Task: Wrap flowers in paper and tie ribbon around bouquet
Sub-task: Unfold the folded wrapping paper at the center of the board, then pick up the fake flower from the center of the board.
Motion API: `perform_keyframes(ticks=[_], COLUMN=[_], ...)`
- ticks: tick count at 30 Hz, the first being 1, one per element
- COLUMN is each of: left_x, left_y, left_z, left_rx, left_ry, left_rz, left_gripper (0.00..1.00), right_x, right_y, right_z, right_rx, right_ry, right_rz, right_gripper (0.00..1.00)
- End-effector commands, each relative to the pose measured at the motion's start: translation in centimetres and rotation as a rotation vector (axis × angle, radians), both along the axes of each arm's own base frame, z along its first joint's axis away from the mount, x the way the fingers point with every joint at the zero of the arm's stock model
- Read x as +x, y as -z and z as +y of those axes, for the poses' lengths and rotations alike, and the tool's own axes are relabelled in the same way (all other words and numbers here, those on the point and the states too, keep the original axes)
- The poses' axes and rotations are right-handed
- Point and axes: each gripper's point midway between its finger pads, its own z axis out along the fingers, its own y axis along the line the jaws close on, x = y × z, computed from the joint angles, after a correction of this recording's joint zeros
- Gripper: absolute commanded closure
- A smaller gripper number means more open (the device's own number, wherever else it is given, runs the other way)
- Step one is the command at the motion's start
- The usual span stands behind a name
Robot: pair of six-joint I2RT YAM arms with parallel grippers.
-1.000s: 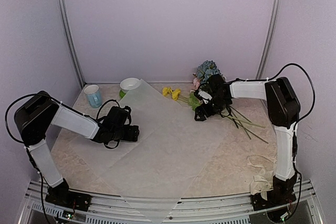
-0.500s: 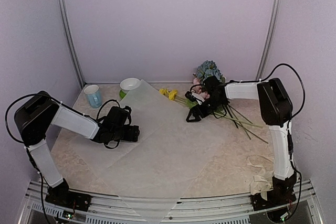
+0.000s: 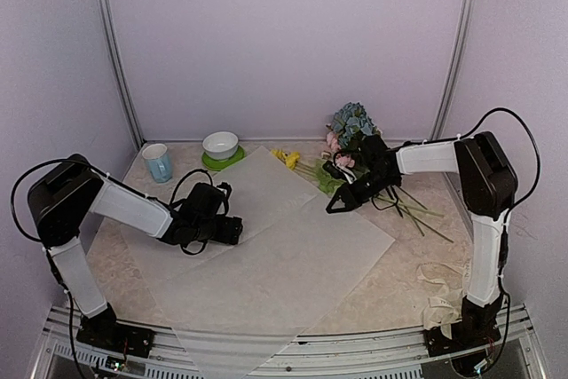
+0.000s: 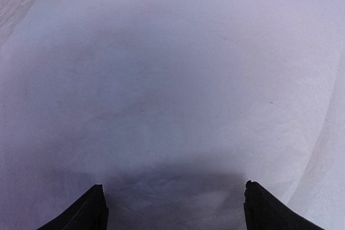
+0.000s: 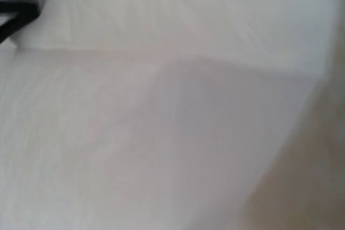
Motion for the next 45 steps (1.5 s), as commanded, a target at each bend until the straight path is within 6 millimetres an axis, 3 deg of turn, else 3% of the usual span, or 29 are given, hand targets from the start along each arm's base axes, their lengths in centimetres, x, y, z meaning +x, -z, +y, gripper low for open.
perform_keyframes(ticks=[1,7,9,12,15,18,20,24,27,31,36,38,39,42,45], left_x=[-2.5,-1.9,-1.6,-1.1,-1.1,-1.1,-0.8,0.5,1.5,1.5,0.8,0.6,0.5,0.4,0.5], left_y=[1.7,0.7,0.7,0.8,0.3,-1.7,-3.8,-7.6,-7.8,-6.4,-5.7,-5.4,-5.3,-4.9,-4.9], left_z=[-2.7,-4.5,-4.6,-4.4,-4.8,-5.7,-6.2,-6.1,-4.4,-2.2,-1.8,-1.7,-1.7,-1.7,-1.7], left_rx=[0.002,-0.02,-0.007,0.018,0.004,-0.055,-0.093,-0.114,-0.099,-0.071,-0.087,-0.094,-0.097,-0.096,-0.099], left_ry=[0.133,0.169,0.174,0.168,0.176,0.2,0.216,0.212,0.153,0.093,0.086,0.08,0.078,0.08,0.077], left_rz=[0.09,0.074,0.067,0.058,0.053,0.021,-0.024,-0.116,-0.094,-0.053,-0.038,-0.029,-0.025,-0.016,-0.014], left_gripper=[0.15,0.15,0.15,0.15,0.15,0.14,0.11,0.03,0.01,0.01,0.01,0.01,0.01,0.01,0.01], right_x=[0.3,1.5,1.5,2.2,4.4,5.7,5.9,6.8,7.3,8.0,8.3,8.2,8.2,8.1,8.1], right_y=[-0.2,0.6,0.1,-2.6,-4.6,-3.4,-1.8,-0.4,0.3,1.4,3.3,3.7,3.7,3.5,2.4], right_z=[-2.4,-5.7,-6.1,-6.9,-10.2,-13.9,-15.1,-15.4,-15.0,-14.6,-14.4,-14.2,-14.3,-14.2,-14.3], right_rx=[-0.009,-0.14,-0.169,-0.189,-0.326,-0.539,-0.627,-0.711,-0.738,-0.764,-0.795,-0.818,-0.834,-0.862,-0.897], right_ry=[0.063,0.136,0.137,0.169,0.312,0.405,0.397,0.373,0.347,0.327,0.294,0.282,0.279,0.256,0.259], right_rz=[0.014,-0.024,-0.03,-0.11,-0.218,-0.274,-0.258,-0.259,-0.267,-0.261,-0.245,-0.251,-0.259,-0.282,-0.314], right_gripper=[1.0,0.99,0.78,0.68,0.63,0.6,0.57,0.46,0.39,0.52,0.65,0.77,0.83,0.82,0.9])
